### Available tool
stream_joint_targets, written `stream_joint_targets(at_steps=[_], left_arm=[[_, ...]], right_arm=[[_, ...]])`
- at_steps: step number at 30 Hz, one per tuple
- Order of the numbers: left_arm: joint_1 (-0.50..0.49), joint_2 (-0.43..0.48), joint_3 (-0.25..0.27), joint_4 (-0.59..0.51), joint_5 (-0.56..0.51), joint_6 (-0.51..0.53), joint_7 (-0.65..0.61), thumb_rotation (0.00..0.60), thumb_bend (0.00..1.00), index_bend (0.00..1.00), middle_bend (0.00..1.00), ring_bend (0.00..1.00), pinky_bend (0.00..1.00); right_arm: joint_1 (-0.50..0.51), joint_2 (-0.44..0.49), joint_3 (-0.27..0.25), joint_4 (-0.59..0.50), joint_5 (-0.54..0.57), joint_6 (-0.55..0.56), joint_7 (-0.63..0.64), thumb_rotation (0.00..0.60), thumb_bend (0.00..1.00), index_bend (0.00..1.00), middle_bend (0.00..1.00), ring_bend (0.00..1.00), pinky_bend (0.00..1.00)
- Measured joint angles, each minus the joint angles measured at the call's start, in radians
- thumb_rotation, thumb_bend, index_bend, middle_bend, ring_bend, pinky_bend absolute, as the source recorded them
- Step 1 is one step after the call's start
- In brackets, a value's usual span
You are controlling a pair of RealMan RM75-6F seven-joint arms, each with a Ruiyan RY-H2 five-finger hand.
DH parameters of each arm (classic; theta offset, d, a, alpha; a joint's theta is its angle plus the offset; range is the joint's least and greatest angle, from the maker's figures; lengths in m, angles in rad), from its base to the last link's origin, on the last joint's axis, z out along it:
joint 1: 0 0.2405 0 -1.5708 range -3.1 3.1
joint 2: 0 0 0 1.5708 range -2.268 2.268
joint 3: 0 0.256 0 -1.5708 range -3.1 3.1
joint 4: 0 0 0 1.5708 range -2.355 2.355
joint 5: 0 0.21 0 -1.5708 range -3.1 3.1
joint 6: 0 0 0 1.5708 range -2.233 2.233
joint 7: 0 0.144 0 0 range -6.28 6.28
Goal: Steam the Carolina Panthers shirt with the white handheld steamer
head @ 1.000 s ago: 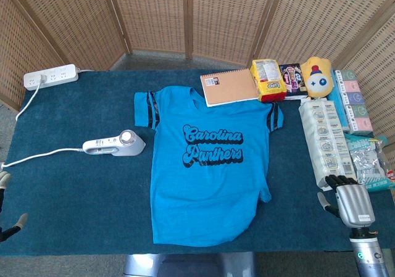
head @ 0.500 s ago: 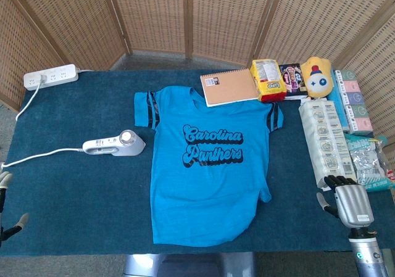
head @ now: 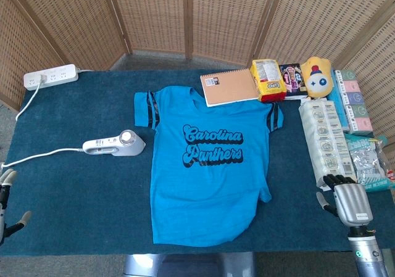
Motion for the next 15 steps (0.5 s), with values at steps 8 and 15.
stream_joint_targets(at_steps=[8,15], left_arm=[[-0.037,-0.014,-0.007,-0.023,0.013,-0.036,0.029,0.599,0.24,0.01,0.08,0.03,0.19],[-0.076,-0.011,-0.02,-0.071,0.02,-0.076,0.045,0.599,0.24,0.01,0.08,0.03,0.19]], right_arm=[[0.039,0.017,-0.016,-0.033,-0.038,-0.05,-0.01,0.6,0.29,0.47,0.51,0.49,0.52],[0.078,0.019,-0.034,-0.063,-0.073,-0.106,-0.04,0.6,0.25,0.37,0.46,0.44,0.48]])
